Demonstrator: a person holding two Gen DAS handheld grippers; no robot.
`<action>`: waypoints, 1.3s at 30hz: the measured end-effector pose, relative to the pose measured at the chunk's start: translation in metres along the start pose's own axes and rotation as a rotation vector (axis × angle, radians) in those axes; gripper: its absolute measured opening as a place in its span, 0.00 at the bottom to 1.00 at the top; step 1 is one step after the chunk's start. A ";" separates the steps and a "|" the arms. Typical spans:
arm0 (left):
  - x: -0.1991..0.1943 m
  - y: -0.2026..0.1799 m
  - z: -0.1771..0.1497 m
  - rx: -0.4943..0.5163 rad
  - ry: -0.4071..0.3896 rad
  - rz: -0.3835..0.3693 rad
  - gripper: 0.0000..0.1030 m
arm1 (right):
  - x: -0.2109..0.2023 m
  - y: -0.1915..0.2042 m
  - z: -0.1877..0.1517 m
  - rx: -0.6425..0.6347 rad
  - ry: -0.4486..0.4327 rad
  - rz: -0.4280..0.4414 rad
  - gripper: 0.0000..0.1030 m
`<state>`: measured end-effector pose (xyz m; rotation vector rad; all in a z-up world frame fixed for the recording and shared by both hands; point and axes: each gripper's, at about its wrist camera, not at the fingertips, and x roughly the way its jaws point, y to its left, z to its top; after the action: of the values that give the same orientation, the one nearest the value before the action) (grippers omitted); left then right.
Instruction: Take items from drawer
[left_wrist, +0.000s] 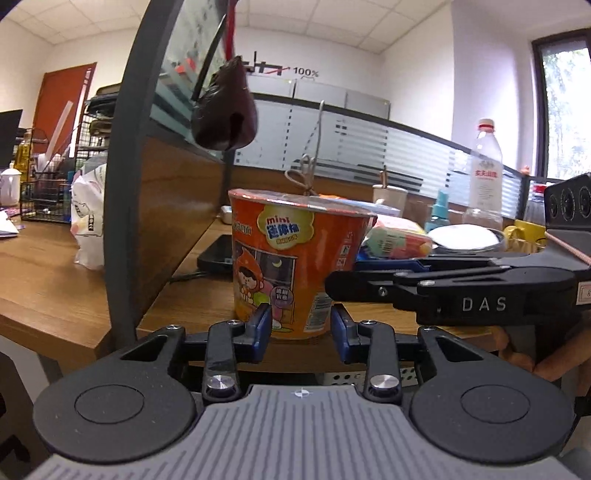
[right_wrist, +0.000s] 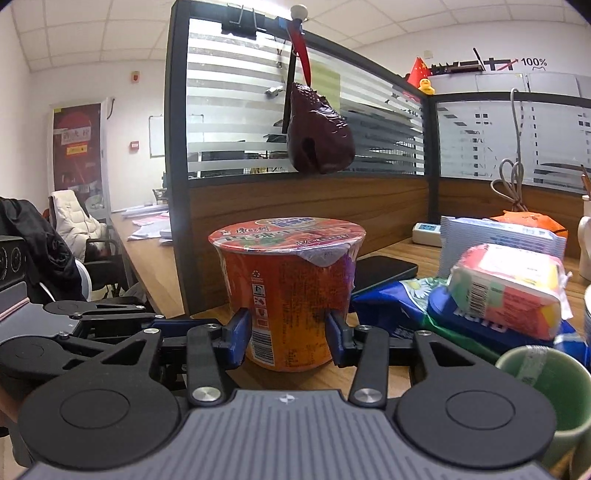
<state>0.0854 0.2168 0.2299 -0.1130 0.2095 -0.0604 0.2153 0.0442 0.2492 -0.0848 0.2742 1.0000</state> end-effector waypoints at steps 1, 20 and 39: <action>0.001 0.001 0.001 0.001 0.001 0.006 0.36 | 0.002 0.000 0.001 0.001 0.001 0.000 0.48; -0.031 -0.015 0.000 0.004 0.007 0.015 0.60 | -0.055 0.016 -0.004 -0.003 -0.002 -0.017 0.66; -0.081 -0.072 -0.053 0.012 0.041 -0.051 0.96 | -0.148 0.021 -0.078 -0.060 0.064 -0.072 0.97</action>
<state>-0.0086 0.1459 0.2038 -0.1053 0.2475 -0.1151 0.1073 -0.0806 0.2144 -0.1804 0.2982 0.9347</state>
